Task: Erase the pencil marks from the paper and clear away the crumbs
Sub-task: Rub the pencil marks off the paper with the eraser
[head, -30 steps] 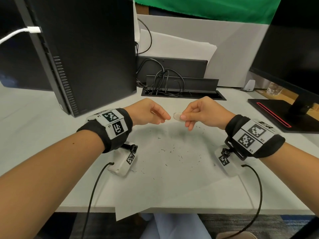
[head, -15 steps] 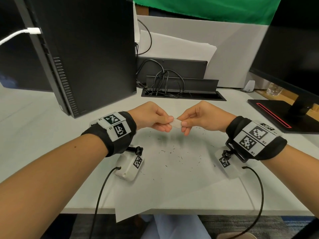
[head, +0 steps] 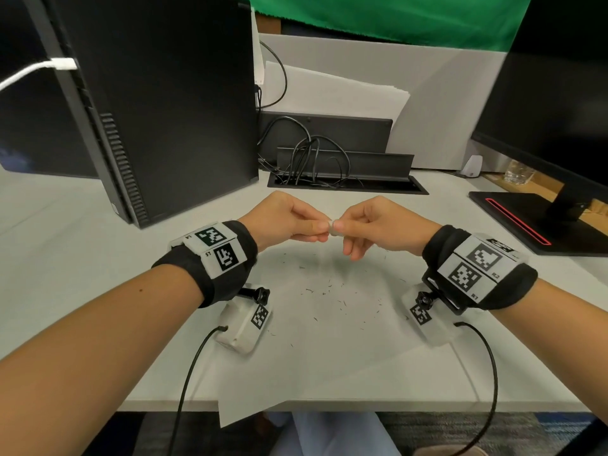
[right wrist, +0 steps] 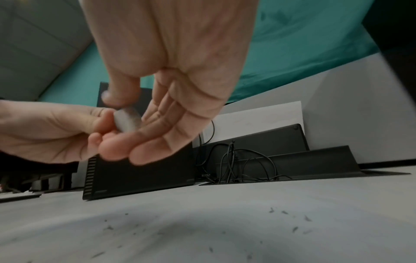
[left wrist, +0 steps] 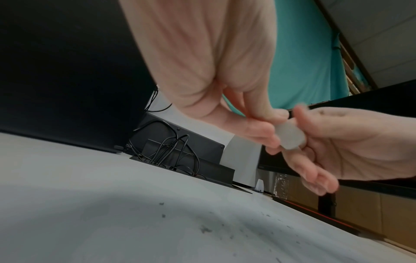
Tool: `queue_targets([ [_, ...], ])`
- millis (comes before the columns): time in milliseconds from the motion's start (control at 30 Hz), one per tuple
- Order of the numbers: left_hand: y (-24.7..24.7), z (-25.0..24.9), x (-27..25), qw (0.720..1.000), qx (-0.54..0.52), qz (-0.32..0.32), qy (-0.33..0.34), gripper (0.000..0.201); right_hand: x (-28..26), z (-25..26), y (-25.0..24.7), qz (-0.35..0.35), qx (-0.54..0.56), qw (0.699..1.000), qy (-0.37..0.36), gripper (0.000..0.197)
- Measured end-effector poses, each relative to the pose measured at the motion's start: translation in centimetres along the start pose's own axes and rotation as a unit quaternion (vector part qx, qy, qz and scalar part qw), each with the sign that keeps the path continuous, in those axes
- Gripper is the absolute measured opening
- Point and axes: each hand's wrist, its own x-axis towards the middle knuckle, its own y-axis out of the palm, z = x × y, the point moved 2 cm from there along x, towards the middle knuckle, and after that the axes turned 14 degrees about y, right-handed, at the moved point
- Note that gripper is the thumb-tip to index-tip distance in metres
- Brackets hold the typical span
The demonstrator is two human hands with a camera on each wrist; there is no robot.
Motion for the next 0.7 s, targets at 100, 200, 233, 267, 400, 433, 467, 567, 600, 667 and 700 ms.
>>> queue_targets([
  [100,0.0,-0.1,-0.1,1.000,0.015,0.000,0.001,0.023,0.1,0.0,0.0,0.014,-0.009,1.000,-0.007,0.008],
  [200,-0.3,-0.2,-0.1,1.000,0.010,-0.007,-0.007,0.031,0.2,-0.4,-0.2,0.049,-0.001,0.999,-0.005,0.020],
  [233,-0.3,-0.2,-0.2,1.000,0.012,-0.007,-0.006,0.032,0.1,-0.5,-0.3,0.052,0.006,0.999,-0.006,0.022],
  [267,-0.4,-0.2,-0.2,1.000,0.016,-0.008,-0.003,0.033,0.1,-0.6,-0.4,0.051,0.020,0.998,-0.010,0.022],
  [400,-0.4,-0.2,-0.3,0.999,0.029,-0.013,0.012,0.033,-0.2,-0.5,-0.6,0.025,0.088,0.996,0.001,0.022],
  [433,-0.4,-0.2,-0.3,0.999,0.041,-0.008,0.015,0.030,-0.3,-0.3,-0.6,0.012,0.081,0.997,0.002,0.022],
  [467,-0.3,-0.2,-0.3,0.998,0.055,-0.003,0.017,0.027,-0.4,-0.2,-0.5,0.001,0.068,0.998,0.005,0.019],
  [567,0.0,-0.2,-0.3,0.999,0.040,0.002,0.011,0.020,-0.7,0.1,-0.4,-0.013,0.048,0.999,0.006,0.012],
  [600,0.0,-0.2,-0.3,1.000,0.023,0.001,0.006,0.017,-0.8,0.2,-0.4,-0.017,0.048,0.999,0.005,0.011],
  [667,0.0,-0.3,-0.3,1.000,-0.001,0.004,-0.006,0.011,-0.9,0.3,-0.5,-0.023,0.043,0.999,0.002,0.011],
  [700,0.0,-0.2,-0.2,1.000,-0.011,0.007,-0.013,0.010,-1.0,0.3,-0.5,-0.023,0.039,0.999,0.000,0.011],
])
